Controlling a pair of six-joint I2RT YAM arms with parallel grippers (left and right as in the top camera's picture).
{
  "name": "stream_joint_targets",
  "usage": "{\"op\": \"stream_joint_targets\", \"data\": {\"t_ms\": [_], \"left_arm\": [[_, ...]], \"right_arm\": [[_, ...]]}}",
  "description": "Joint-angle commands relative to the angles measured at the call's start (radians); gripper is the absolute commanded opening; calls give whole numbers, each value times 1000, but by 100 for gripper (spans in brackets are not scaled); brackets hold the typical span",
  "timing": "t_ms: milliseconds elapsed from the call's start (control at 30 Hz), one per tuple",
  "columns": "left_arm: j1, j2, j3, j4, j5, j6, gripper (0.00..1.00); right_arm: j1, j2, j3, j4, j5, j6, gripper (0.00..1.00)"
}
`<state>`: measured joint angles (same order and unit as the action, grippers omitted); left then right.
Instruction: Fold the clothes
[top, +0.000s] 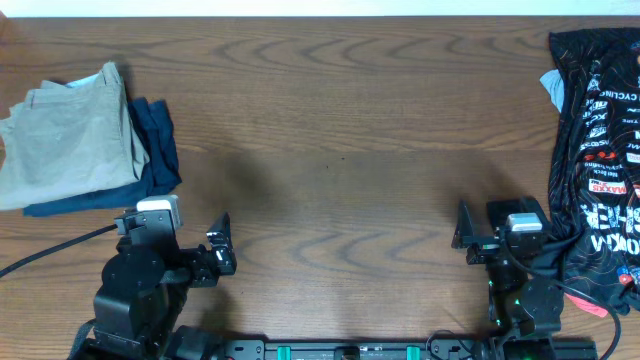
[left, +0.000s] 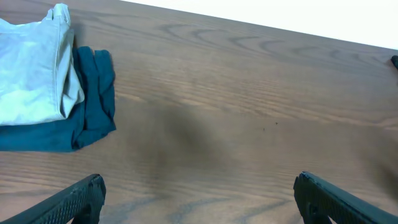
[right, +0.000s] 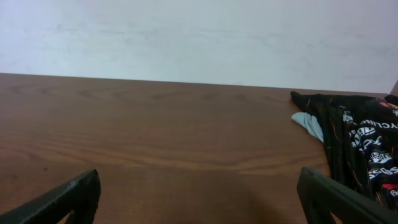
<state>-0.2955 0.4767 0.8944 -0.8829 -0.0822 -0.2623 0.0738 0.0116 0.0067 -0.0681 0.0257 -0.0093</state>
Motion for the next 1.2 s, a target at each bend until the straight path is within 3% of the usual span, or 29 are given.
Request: {"op": "stream_joint_targets", "data": {"t_ms": [0,833,1167], "left_arm": [[2,-1,-2,2,-8,-5,98],[3,-6,-2,2,-8,-5,98],[236,-106,-74,-37,-8,-1,98]], "right_arm": [[-8,-7,-1,-5,-6,-14,99],[-8,-7,-1,-5,-6,-14,99],[-8,-7,-1,-5,-6,-14,99]]}}
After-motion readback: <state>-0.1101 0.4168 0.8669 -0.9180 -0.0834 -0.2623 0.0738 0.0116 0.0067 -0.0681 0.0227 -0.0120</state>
